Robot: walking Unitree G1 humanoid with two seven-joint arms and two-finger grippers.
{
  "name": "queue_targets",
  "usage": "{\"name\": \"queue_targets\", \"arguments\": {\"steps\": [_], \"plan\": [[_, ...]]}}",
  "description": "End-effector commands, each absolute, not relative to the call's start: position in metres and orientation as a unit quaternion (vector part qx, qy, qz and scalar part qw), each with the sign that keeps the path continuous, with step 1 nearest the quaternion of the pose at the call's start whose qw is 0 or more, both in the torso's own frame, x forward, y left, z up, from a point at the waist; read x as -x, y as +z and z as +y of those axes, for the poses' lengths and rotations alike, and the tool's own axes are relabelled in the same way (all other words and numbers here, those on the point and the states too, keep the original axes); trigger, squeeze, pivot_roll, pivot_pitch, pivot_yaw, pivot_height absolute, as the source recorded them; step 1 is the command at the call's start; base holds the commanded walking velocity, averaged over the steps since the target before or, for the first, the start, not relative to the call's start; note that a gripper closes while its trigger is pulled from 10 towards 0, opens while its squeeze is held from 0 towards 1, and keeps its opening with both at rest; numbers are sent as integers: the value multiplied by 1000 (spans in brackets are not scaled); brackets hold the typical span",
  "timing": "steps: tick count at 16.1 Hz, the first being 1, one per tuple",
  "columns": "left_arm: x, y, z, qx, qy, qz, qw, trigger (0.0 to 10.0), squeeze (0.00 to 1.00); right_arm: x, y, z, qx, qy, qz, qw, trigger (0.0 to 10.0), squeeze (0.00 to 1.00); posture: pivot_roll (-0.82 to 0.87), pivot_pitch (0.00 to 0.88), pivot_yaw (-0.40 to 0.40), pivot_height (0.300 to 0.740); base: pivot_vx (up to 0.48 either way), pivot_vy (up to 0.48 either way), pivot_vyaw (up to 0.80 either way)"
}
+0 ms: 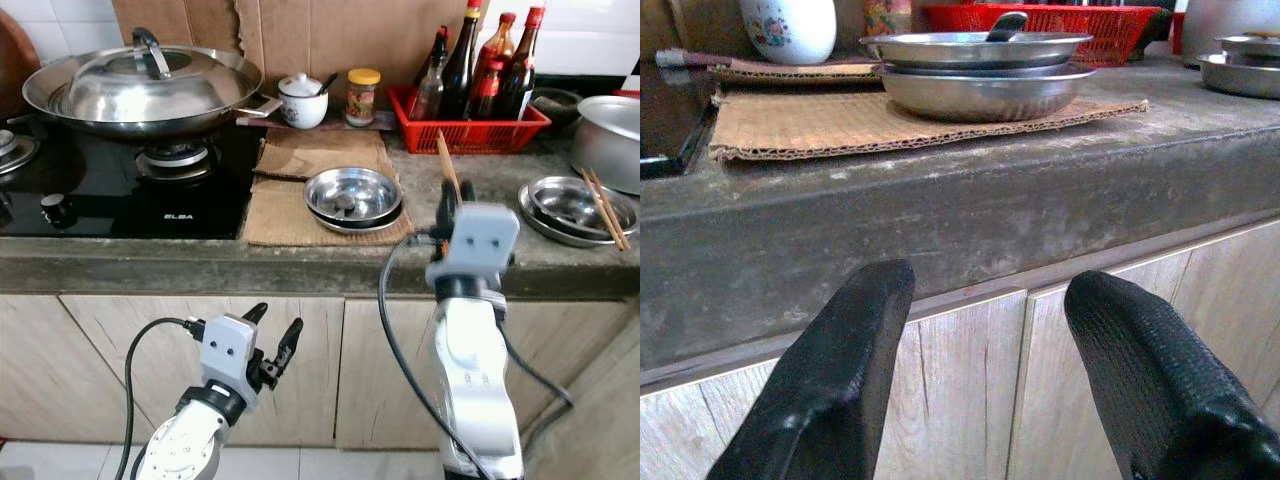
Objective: Kitchen organization
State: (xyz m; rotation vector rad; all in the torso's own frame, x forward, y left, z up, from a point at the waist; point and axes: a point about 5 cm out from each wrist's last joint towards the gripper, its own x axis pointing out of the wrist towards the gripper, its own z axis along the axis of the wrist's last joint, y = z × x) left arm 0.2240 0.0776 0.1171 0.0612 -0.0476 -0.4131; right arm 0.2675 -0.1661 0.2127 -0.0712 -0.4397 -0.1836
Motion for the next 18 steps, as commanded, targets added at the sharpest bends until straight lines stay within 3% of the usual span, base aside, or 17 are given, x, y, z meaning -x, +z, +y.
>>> {"name": "queue_targets", "arguments": {"steps": [1,2,3,9,18], "plan": [[-225,117,76,-36,-209,-28,977,10000,0,-264,213,-164,42,-95,-215,971,0,0,81,0,-44,740,0,0,0],[-225,117,77,-40,-206,-30,977,10000,0,-260,208,-164,50,-98,-207,972,2196,0,85,0,-44,740,0,0,0],[-226,118,78,-43,-202,-31,978,10000,0,-254,198,-166,61,-105,-189,974,10000,0,89,0,-47,740,0,0,0],[-224,116,78,-46,-204,-30,977,10000,0,-241,185,-164,70,-116,-161,978,10000,0,80,0,-37,740,0,0,0],[-223,112,77,-50,-205,-21,977,10000,0,-243,174,-158,53,-107,-131,984,10000,0,79,0,-36,740,-339,0,0]]}}
